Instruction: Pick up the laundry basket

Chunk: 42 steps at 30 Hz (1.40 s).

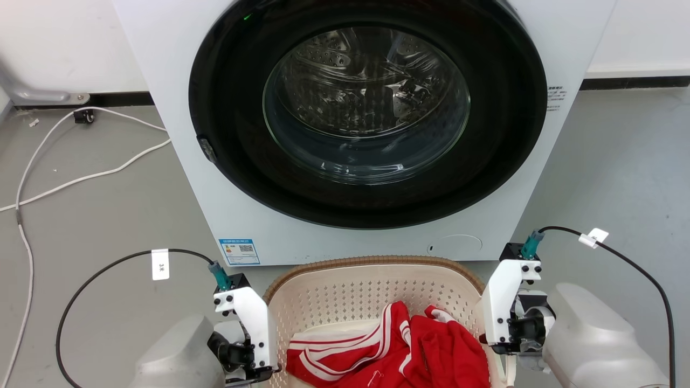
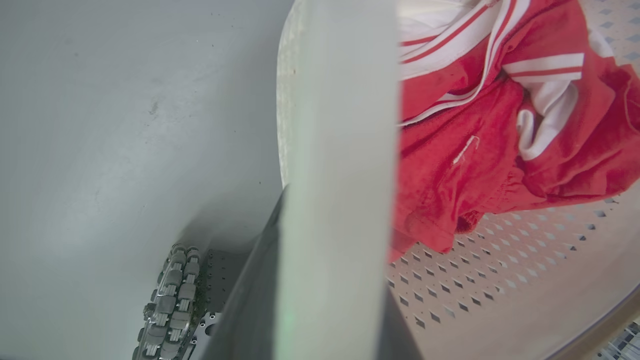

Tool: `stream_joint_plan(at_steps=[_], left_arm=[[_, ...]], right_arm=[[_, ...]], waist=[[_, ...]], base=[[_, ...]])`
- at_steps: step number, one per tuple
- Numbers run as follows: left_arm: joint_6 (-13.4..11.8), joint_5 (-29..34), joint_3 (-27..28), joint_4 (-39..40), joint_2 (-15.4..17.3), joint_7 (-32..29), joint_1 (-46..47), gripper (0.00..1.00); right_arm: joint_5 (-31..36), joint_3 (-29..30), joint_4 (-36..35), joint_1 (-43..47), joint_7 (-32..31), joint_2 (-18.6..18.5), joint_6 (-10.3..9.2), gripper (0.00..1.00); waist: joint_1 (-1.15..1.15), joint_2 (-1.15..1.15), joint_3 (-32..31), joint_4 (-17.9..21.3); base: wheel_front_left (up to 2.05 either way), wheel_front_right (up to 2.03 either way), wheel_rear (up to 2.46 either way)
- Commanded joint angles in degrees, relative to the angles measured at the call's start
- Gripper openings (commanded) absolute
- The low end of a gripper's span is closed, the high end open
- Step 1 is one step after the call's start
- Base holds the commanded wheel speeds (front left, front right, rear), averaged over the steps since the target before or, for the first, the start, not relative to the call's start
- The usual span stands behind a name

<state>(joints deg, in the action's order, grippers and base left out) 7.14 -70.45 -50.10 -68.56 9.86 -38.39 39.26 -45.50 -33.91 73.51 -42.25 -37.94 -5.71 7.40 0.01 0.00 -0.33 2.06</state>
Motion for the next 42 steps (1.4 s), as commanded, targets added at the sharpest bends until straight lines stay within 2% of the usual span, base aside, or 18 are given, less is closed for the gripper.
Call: stream_joint_plan(at_steps=[1,42], left_arm=[[0.6,-0.8,0.21,0.37,-0.38,0.18,-0.27,0.0],[0.61,-2.65,-1.07,0.23,0.41,1.53,-0.31,0.0]], right_arm=[[-0.29,0.08,0.13,0.83,-0.09,0.29,0.16,0.0],[0.66,0.98,0.46,1.46,-2.43,0.36,0.15,0.0]], waist=[[-0.01,0.0,-0.02,0.03],[-0.01,0.0,-0.24,0.02]], base=[[0.0,0.0,0.0],[0.0,0.0,0.0]])
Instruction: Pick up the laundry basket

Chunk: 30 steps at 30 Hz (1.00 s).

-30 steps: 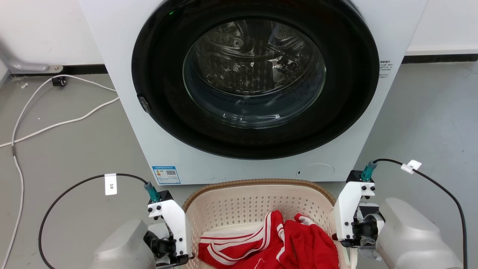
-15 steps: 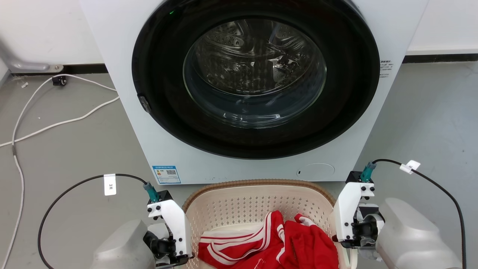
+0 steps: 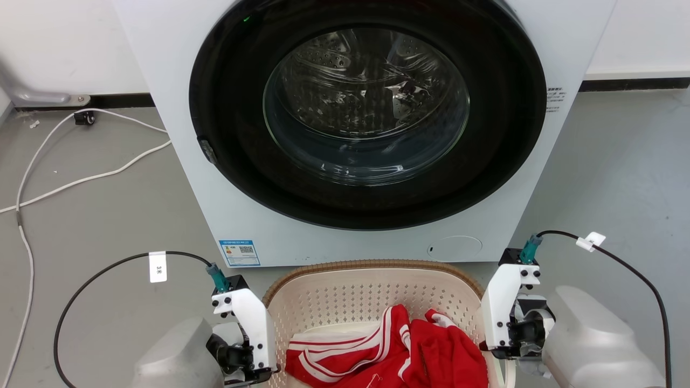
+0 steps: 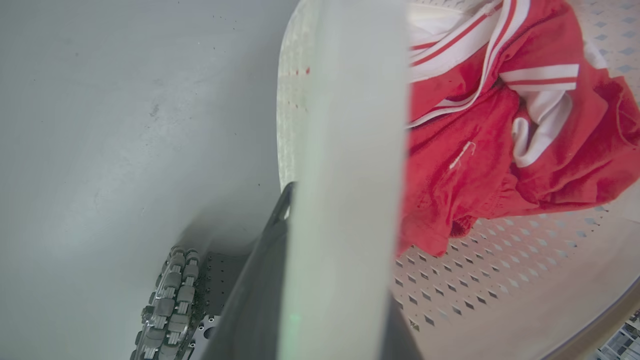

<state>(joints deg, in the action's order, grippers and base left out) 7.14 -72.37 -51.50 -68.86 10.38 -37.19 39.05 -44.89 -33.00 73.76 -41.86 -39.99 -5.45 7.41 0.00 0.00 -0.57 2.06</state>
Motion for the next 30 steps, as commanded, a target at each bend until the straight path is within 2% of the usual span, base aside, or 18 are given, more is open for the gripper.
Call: stream_joint_plan(at_steps=[1,30], left_arm=[[0.61,-0.82,0.31,0.51,-0.08,0.34,-0.13,0.0],[0.61,-2.12,-0.52,0.51,-0.19,0.61,-0.45,0.0]], right_arm=[[0.1,0.14,0.21,1.09,-0.43,0.12,0.15,0.0],[1.96,1.75,0.21,1.16,-1.13,0.3,0.14,0.0]], waist=[[0.0,0.0,0.01,0.02],[0.0,0.0,-0.02,0.05]], base=[[0.0,0.0,0.0],[0.0,0.0,0.0]])
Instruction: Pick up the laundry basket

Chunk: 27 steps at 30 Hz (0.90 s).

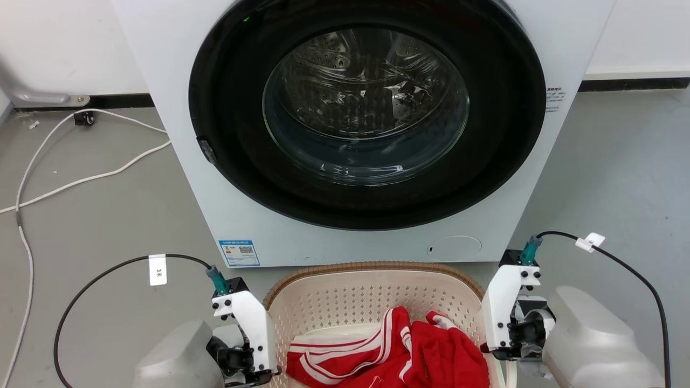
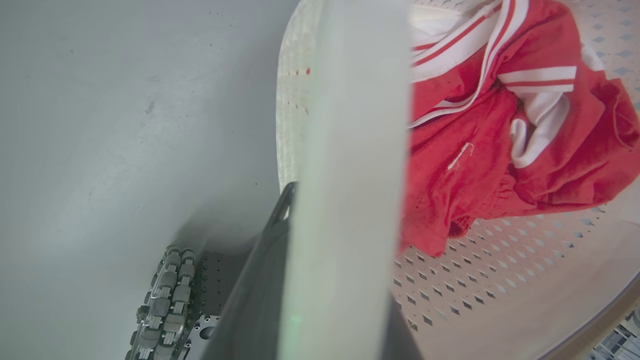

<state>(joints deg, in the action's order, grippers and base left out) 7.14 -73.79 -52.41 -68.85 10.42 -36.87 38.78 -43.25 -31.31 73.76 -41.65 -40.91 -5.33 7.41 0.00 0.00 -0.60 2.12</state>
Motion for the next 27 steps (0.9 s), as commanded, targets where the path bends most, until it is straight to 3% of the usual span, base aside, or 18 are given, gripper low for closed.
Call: stream_joint_plan(at_steps=[1,27], left_arm=[[0.61,-0.75,0.38,0.5,-0.25,0.29,-0.21,0.0],[0.61,-2.06,-0.33,0.73,-0.28,0.21,-0.4,0.0]], right_arm=[[0.41,0.12,0.21,0.95,-0.24,0.19,0.14,0.0],[1.91,1.87,0.21,1.26,-0.64,0.41,0.14,0.0]], waist=[[0.0,0.0,0.01,-0.01],[0.0,0.0,0.01,-0.09]], base=[[0.0,0.0,0.0],[0.0,0.0,0.0]])
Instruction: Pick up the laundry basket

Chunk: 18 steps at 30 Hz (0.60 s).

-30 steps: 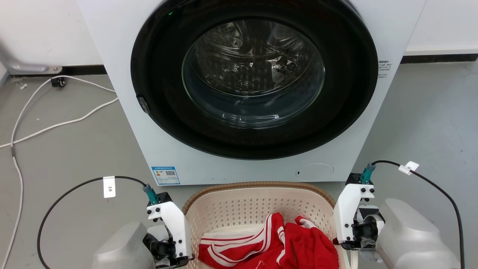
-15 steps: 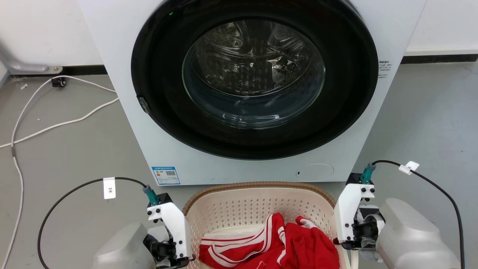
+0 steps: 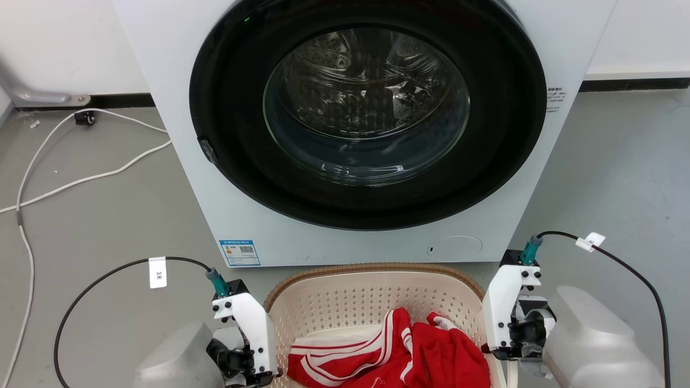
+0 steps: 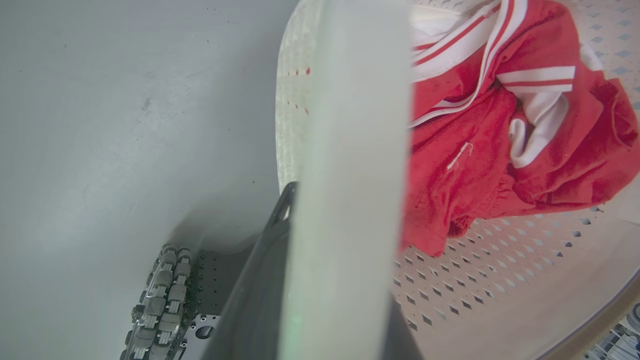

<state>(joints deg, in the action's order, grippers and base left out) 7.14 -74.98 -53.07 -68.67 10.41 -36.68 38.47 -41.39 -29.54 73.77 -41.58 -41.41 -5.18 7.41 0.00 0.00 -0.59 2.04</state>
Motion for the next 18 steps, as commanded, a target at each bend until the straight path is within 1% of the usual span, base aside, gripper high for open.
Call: stream_joint_plan(at_steps=[1,18], left_arm=[[0.61,-0.87,0.3,0.55,-0.3,0.03,-0.06,0.0],[0.62,-1.42,-0.06,0.52,-0.49,0.32,-0.11,0.0]], right_arm=[[0.08,0.17,0.2,1.21,-0.2,0.25,0.14,0.0],[1.08,1.04,0.2,1.37,-0.57,0.29,0.14,0.0]], waist=[[0.0,0.0,0.01,-0.04],[0.0,0.0,-0.08,-0.25]], base=[[0.0,0.0,0.0],[0.0,0.0,0.0]])
